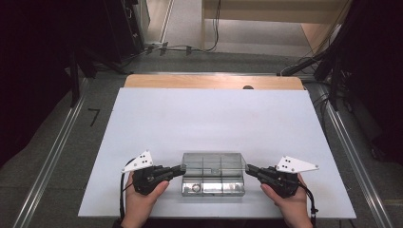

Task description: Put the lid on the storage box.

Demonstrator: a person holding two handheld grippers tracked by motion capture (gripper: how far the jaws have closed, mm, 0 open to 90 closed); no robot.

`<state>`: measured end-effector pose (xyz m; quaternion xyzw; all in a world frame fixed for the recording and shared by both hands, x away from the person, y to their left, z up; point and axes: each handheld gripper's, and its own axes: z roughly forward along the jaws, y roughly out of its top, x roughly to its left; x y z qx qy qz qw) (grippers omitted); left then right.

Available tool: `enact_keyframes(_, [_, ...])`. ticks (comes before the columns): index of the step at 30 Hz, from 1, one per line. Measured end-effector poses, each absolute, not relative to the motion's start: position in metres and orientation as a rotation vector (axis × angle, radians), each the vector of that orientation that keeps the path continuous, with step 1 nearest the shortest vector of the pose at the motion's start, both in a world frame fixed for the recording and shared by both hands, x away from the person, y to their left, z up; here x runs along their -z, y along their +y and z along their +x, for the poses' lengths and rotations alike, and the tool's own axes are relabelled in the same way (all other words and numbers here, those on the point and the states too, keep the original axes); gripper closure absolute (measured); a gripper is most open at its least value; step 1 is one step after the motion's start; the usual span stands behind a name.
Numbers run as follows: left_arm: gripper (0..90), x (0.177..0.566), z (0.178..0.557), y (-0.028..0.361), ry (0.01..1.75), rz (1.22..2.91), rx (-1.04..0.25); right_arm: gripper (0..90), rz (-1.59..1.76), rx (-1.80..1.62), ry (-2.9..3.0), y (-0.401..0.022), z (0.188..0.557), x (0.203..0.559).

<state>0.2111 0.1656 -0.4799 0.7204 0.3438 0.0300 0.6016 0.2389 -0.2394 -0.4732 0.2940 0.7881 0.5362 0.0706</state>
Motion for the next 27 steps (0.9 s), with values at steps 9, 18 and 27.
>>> enact_keyframes(9, [89.3, 0.486, 0.205, 0.166, 0.802, 1.665, -0.047, 87.5, 0.879, -1.608, 2.378, -0.236, 0.232, 0.478])
enact_keyframes(18, [89.3, 0.493, 0.198, 0.168, 0.817, 1.67, -0.036, 87.1, 0.87, -1.595, 2.387, -0.234, 0.226, 0.486])
enact_keyframes(27, [89.3, 0.501, 0.193, 0.169, 0.849, 1.671, -0.022, 86.9, 0.852, -1.573, 2.408, -0.233, 0.221, 0.491])
